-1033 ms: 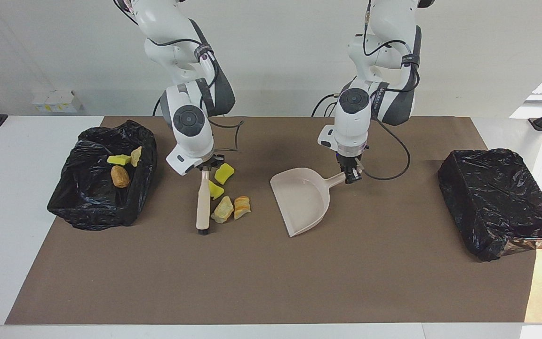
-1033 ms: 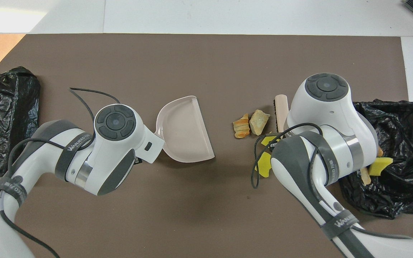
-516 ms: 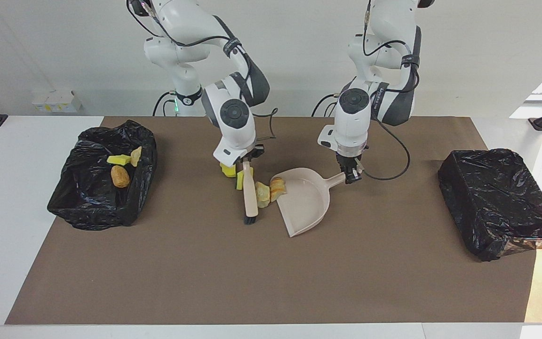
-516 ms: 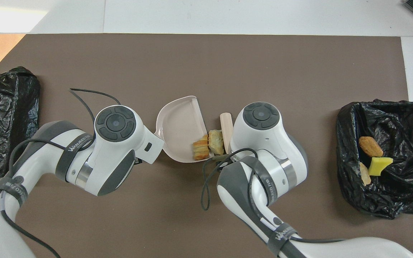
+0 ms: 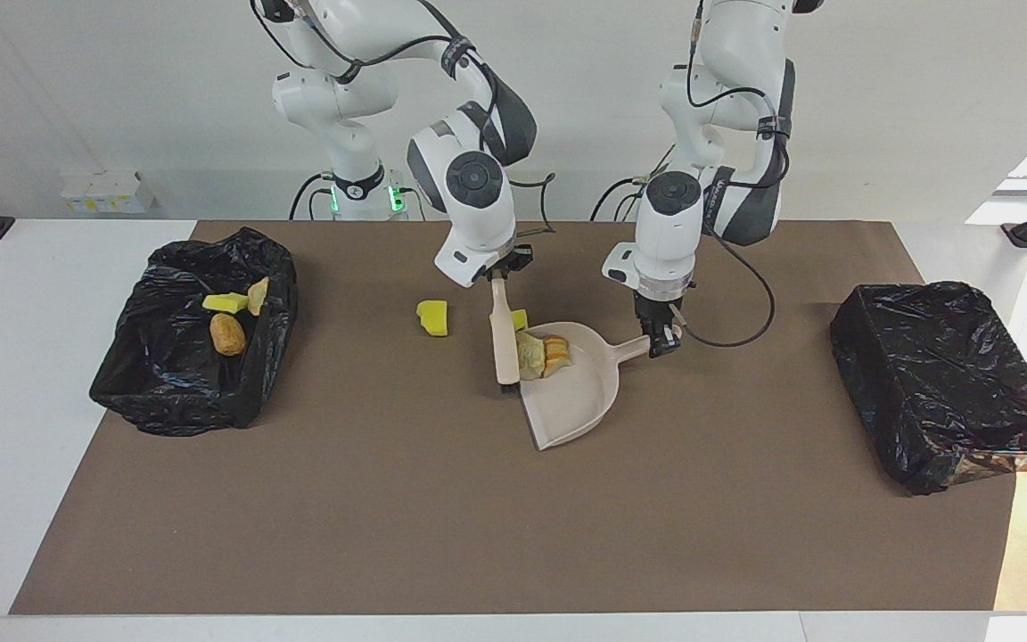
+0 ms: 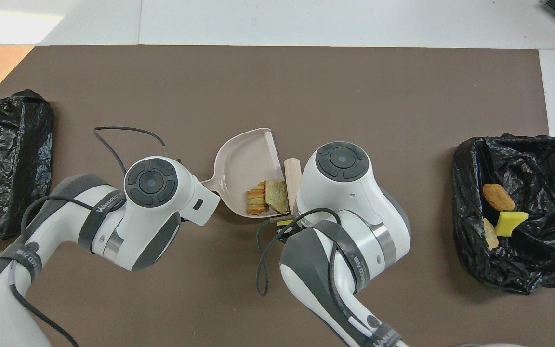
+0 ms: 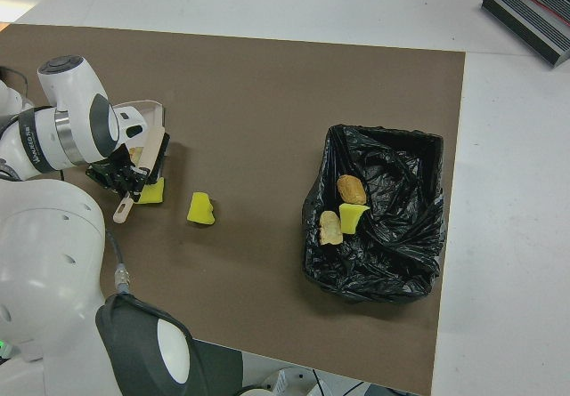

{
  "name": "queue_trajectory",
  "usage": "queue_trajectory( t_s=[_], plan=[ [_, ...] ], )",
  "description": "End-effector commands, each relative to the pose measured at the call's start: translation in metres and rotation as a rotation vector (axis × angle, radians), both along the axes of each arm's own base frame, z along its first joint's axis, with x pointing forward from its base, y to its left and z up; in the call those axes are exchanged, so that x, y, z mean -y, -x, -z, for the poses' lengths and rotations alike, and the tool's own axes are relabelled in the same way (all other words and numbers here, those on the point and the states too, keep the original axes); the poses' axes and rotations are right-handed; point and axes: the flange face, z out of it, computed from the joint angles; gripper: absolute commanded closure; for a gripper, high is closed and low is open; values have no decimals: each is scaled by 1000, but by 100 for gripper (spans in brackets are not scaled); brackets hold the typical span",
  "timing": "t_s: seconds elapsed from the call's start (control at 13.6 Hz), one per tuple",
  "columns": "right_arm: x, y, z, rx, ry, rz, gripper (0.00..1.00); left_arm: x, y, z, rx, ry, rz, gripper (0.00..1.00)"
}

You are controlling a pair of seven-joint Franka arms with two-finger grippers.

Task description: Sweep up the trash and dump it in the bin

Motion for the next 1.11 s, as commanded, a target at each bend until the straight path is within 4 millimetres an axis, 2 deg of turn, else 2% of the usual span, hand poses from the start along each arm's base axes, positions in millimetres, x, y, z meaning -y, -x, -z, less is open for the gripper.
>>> queue_trajectory(
  t_s=[0.0,0.3,0.44,0.52,0.66,0.74,0.81,0.89,1.03],
  plan=[
    [-5,15,-14,-27,-16,-3,100,-14,4,-2,18,0,28,100],
    [2,35,-37,-63,26,54,100,-17,-5,-10,-12,-22,95,100],
    [-6,50,-42,-90,62,158,100,-23,-2,-18,-48,-46,141,100],
    [-5,55,-36,-100,77,165,100,-28,0,-28,-57,-54,158,100],
    [19,57,-34,-96,91,179,100,-34,7,-40,-80,-69,170,100],
    [37,62,-33,-89,96,167,100,-38,7,-42,-78,-68,168,100],
    [64,67,-29,-92,96,161,100,-40,9,-43,-77,-68,166,100],
    [85,76,-25,-90,93,141,100,-42,18,-38,-85,-71,168,100],
    [102,100,-14,-82,105,124,100,-46,38,-29,-70,-61,169,100]
  ],
)
